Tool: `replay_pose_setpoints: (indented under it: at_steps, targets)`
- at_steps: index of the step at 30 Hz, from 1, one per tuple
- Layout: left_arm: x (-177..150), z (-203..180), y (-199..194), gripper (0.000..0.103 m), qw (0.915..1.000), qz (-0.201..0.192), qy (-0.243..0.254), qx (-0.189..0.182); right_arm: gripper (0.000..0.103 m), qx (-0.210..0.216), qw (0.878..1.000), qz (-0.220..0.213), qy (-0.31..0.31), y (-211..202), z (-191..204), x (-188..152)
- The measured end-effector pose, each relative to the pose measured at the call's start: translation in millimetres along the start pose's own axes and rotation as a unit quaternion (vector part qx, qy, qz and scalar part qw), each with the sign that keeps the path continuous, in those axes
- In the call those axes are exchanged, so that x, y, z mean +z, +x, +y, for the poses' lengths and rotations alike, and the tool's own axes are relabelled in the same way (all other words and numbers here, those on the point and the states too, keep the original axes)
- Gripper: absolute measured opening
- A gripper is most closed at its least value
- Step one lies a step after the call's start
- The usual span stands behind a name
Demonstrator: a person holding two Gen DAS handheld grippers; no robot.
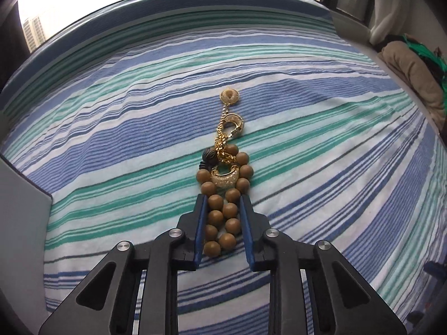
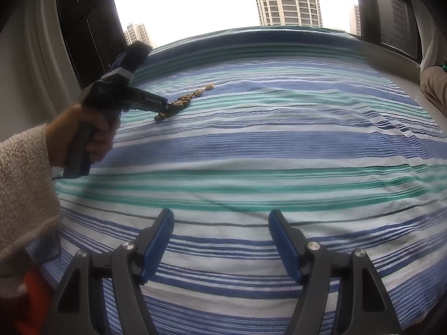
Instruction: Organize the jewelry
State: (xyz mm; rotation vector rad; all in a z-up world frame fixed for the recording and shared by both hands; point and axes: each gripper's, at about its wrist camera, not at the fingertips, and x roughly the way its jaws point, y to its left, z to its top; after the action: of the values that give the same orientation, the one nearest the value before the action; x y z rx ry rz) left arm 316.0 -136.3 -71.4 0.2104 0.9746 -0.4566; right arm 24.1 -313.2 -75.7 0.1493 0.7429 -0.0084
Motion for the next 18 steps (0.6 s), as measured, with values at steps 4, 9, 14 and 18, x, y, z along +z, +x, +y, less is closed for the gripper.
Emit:
replay_pose_setpoints:
  at_steps: [4, 9, 14, 18]
  targets:
    - [-35.4, -2.1, -23.5, 0.022, 0.9999, 0.012, 0.001, -0.010, 0.072, -0.002, 1.000, -0.009, -0.002, -5.2, 1.2, 0.8]
    - [-75.4, 1.2, -51.9, 0.024, 0.9990, 0.021, -0.025, -0.029, 0.072, -0.007, 1.000, 0.001, 0.003, -2.3, -3.5, 13.3]
    - [-101.2, 7.6, -78.6, 0.058, 0.9963, 0.003, -0.063, -0.058, 0.072, 0.054, 0.998, 0.028, 0.026, 7.4, -2.4, 57.2]
    - [-122.1, 8.0, -96.5, 0.061, 0.9941, -0.006, -0.079, -0.074, 0.071, 0.157, 0.982, 0.083, 0.059, 46.9, 15.6, 101.6]
